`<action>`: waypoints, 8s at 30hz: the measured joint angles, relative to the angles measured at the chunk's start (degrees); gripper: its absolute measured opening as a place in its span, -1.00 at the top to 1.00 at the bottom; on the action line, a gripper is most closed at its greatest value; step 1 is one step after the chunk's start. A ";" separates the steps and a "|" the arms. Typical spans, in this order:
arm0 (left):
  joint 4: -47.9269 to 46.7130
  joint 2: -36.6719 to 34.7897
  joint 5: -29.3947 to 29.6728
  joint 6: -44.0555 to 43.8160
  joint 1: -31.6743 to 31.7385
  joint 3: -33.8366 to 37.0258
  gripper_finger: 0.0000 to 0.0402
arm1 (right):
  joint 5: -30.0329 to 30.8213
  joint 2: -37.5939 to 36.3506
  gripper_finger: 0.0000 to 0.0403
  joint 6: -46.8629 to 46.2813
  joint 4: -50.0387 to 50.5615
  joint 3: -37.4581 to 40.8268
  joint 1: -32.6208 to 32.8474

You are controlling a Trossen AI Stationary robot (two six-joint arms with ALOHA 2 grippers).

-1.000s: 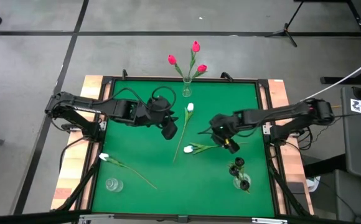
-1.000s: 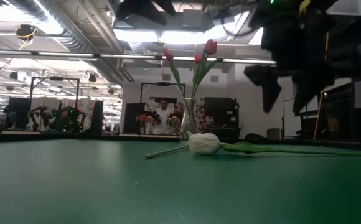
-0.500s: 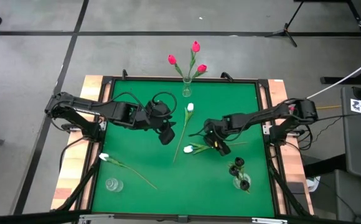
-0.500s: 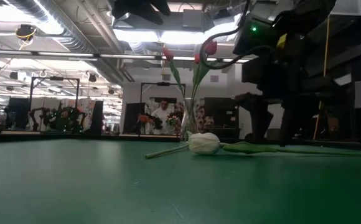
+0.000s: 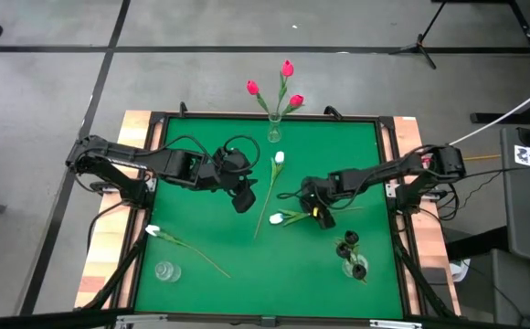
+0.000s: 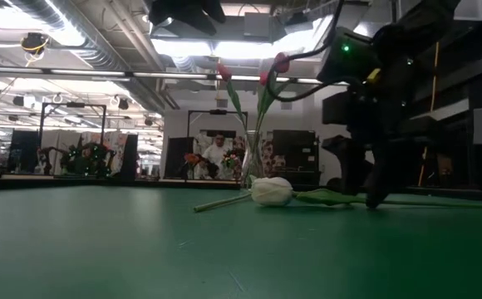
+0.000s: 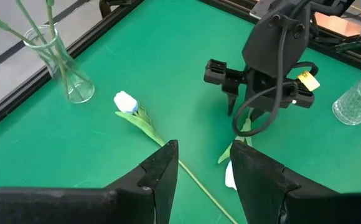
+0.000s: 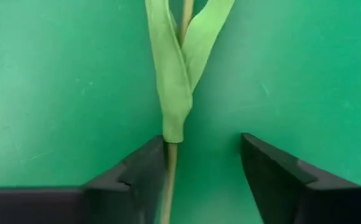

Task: Sort flowers into vase by color
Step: Put the right white tulip into the bottom left transparent vase

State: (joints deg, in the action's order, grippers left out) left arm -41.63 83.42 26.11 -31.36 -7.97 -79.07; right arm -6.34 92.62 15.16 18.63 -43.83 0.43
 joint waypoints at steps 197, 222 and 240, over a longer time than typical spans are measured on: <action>26.32 -31.61 63.85 -10.72 -95.42 41.46 0.99 | -3.26 -17.49 -0.06 -5.96 -32.24 -25.29 -5.29; 27.63 -29.53 63.93 -16.77 -88.67 41.46 0.98 | -3.72 -17.33 -0.06 -5.93 -29.91 -25.27 -5.28; 24.14 -25.22 63.87 -24.48 -88.67 43.44 0.96 | -3.29 -17.35 -0.06 -5.99 -30.01 -25.27 -5.28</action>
State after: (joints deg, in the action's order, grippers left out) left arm -17.49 58.19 89.97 -55.85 -96.64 -35.63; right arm -9.63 75.26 9.17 -11.37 -69.10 -4.84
